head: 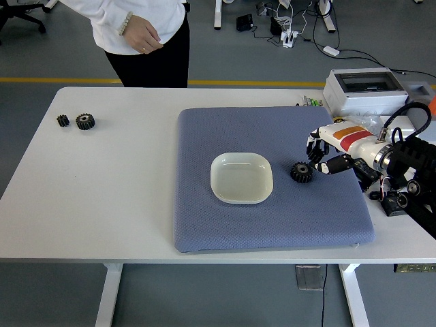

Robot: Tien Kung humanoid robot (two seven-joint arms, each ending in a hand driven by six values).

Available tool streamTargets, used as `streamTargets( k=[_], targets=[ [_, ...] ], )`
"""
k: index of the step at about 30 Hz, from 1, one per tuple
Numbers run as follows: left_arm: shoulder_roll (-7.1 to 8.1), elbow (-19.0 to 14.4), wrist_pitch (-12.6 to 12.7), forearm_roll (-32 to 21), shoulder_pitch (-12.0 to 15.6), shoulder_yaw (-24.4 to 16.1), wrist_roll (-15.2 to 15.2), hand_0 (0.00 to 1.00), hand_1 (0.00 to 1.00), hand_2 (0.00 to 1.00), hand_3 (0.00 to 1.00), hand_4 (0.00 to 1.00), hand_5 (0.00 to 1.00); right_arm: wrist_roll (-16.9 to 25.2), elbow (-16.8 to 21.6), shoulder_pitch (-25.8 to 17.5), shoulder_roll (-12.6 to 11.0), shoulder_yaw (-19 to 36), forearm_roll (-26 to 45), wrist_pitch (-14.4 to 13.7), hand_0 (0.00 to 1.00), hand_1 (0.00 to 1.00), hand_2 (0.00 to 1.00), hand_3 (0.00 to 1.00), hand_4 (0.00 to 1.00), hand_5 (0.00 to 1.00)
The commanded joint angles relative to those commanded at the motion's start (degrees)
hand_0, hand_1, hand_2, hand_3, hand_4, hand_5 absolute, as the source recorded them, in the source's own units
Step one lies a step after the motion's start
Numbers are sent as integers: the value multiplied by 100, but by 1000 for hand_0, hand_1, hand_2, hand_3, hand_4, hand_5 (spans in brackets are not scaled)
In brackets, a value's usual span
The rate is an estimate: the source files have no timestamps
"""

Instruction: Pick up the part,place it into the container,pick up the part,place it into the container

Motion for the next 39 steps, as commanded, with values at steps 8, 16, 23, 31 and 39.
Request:
streamTargets(
  k=[8, 16, 23, 31, 39],
  targets=[
    [16, 0, -1, 8, 0, -4, 14, 725, 695, 719, 576, 613, 577, -16, 98, 478, 471, -406, 22, 26, 291, 370, 437, 477, 676, 121],
    [42, 0, 4, 41, 8, -47, 35, 724, 695, 720, 575, 613, 577, 12, 80, 788, 914, -638, 58, -46, 295, 373, 439, 479, 677, 124],
    [48, 0, 6, 4, 6, -15, 32, 724, 694, 720, 576, 613, 577, -5, 68, 962, 1195, -857, 79, -60, 292, 375, 440, 480, 673, 132],
    [55, 0, 8, -49, -13, 39, 18, 724, 693, 720, 576, 613, 576, -203, -45, 1074, 1465, -1034, 10, 244, 310, 427, 483, 493, 659, 195],
    [65, 0, 9, -191, 16, 174, -8, 723, 693, 719, 575, 613, 577, -321, -302, 1064, 1527, -1278, 50, 248, 371, 527, 693, 581, 883, 260]
  ],
)
